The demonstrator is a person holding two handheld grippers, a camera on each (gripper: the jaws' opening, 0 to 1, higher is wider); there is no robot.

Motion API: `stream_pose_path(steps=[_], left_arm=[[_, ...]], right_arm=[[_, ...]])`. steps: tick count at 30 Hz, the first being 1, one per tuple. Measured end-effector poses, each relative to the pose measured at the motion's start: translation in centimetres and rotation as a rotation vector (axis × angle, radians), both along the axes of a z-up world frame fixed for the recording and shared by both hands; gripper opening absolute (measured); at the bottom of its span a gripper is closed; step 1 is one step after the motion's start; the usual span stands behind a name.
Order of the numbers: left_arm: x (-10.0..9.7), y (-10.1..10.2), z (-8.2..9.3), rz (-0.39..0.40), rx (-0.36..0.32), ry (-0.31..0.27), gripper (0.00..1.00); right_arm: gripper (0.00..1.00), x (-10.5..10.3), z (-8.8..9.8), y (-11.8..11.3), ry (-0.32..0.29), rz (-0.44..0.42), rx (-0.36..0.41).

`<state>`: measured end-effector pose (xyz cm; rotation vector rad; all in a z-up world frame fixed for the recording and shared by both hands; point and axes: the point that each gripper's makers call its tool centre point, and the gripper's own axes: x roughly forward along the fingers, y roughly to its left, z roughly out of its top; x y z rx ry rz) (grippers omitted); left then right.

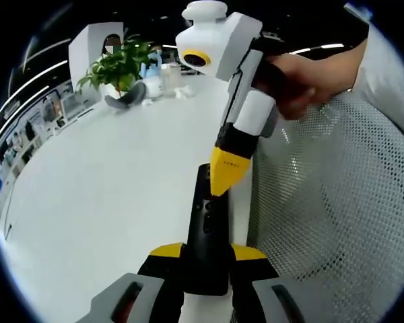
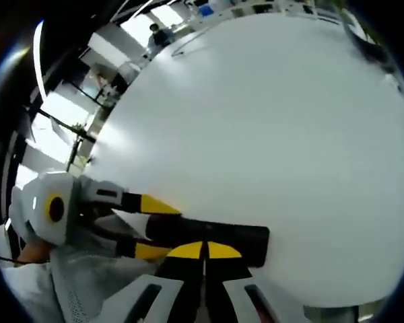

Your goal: Press the specified remote control buttons in sequence, fully releasing each button before pressing the next.

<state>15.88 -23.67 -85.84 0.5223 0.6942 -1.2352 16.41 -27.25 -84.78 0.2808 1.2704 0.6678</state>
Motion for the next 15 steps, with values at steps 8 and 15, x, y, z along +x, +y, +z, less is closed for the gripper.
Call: stream_pose_path(steps=[8, 15], left_arm=[[0.0, 0.0, 0.0, -0.001, 0.000, 0.000, 0.25], [0.1, 0.0, -0.1, 0.000, -0.001, 0.000, 0.25]], right_arm=[[0.00, -0.2, 0.9, 0.5, 0.107, -0.086, 0.163], [0.00, -0.1, 0.5, -0.4, 0.118, -0.123, 0.141]])
